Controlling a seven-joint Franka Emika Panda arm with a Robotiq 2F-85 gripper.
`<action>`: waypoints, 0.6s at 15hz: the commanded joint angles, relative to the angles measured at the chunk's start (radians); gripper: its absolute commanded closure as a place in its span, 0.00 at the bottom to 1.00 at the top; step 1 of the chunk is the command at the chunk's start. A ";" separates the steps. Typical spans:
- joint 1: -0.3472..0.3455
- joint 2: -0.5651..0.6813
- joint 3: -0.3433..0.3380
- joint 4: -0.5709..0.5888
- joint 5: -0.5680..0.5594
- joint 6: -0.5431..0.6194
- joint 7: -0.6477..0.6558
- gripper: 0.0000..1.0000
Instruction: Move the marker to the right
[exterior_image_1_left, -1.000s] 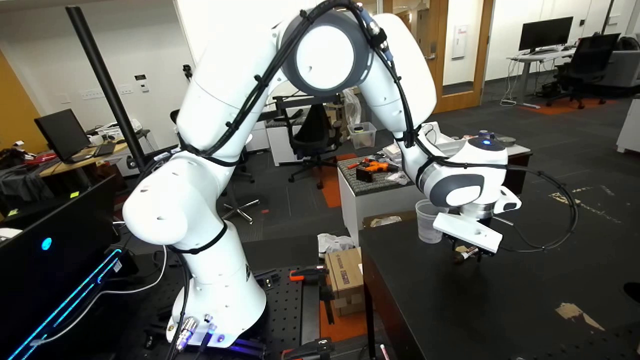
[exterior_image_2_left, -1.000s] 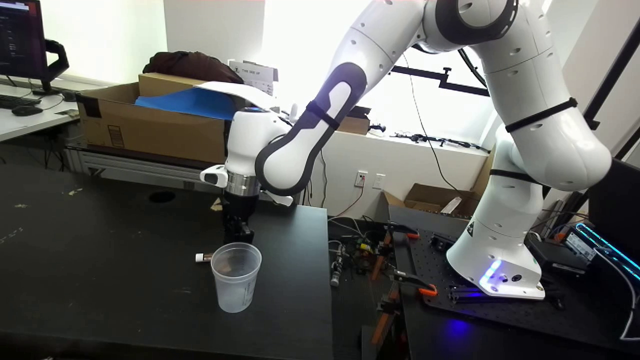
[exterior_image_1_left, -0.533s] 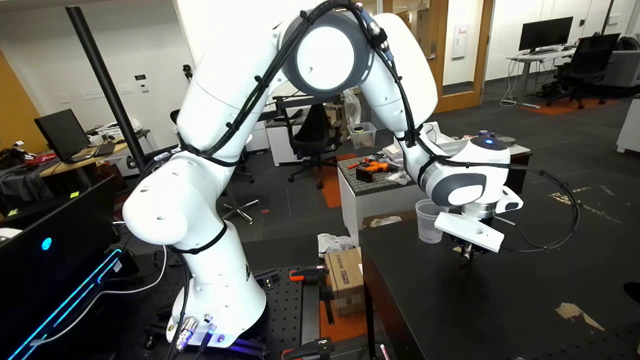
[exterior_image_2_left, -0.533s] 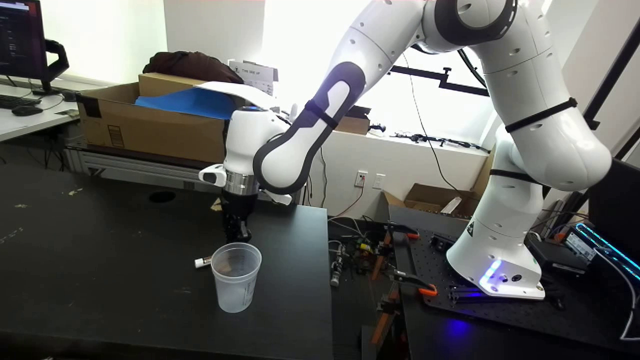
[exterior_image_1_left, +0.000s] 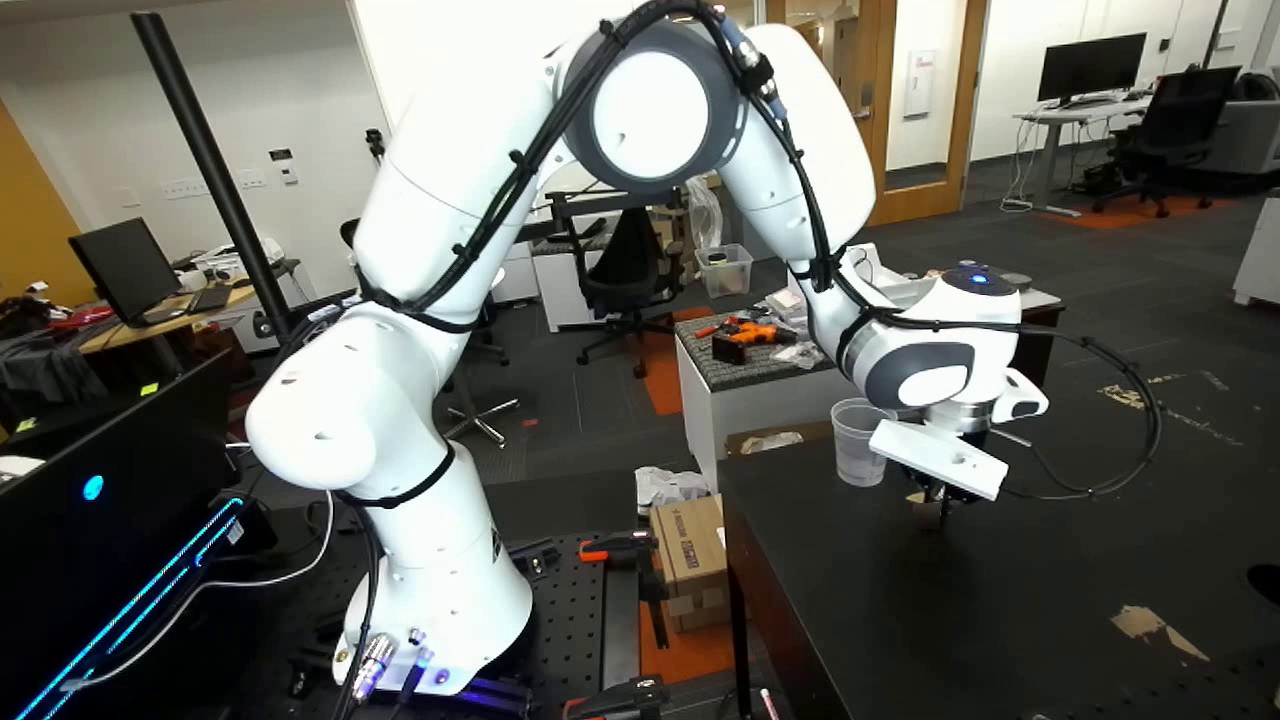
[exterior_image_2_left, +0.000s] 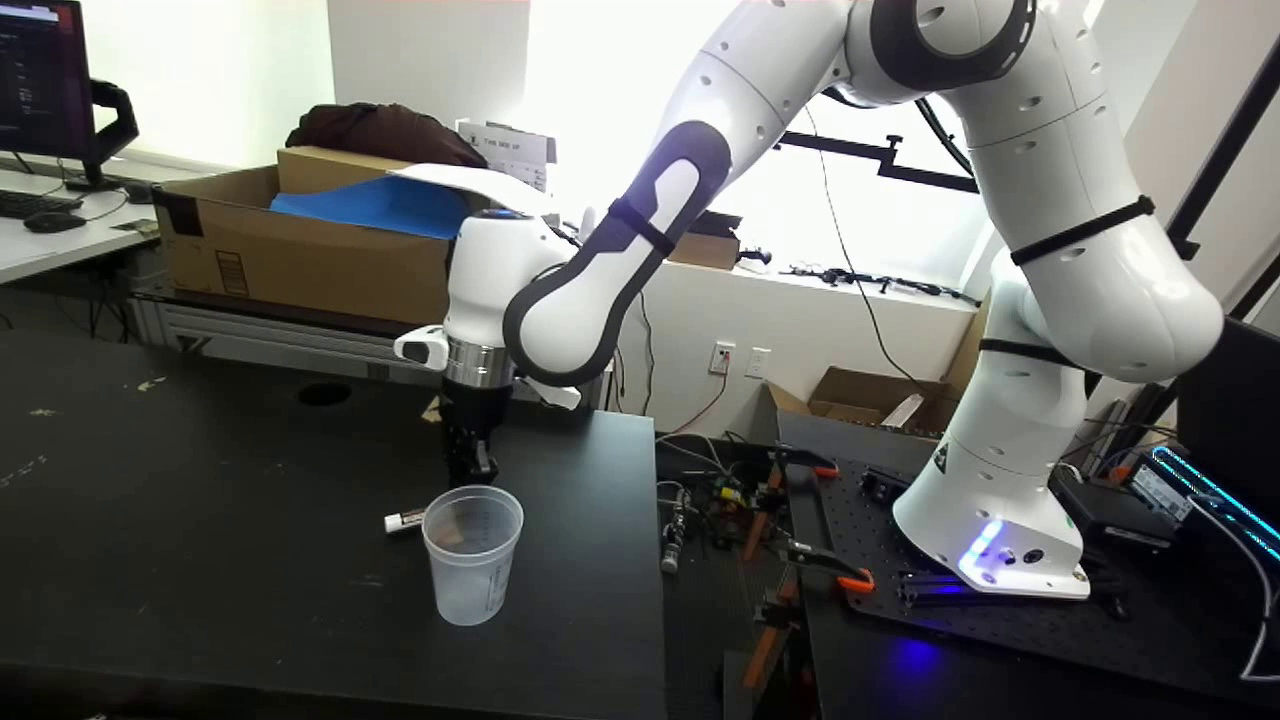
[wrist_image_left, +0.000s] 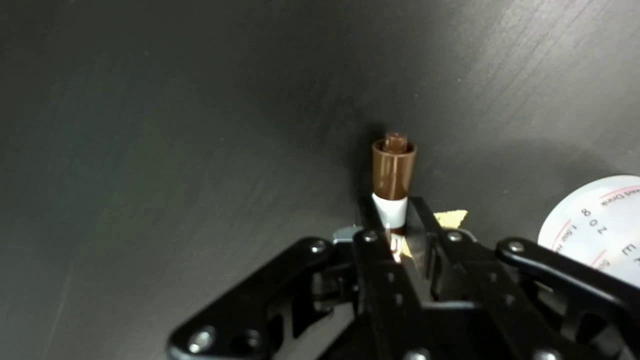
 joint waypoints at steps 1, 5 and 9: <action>0.006 -0.073 0.003 -0.037 -0.021 0.018 0.077 0.95; 0.003 -0.163 -0.003 -0.081 -0.010 0.047 0.165 0.95; -0.001 -0.249 -0.032 -0.122 0.001 0.048 0.264 0.95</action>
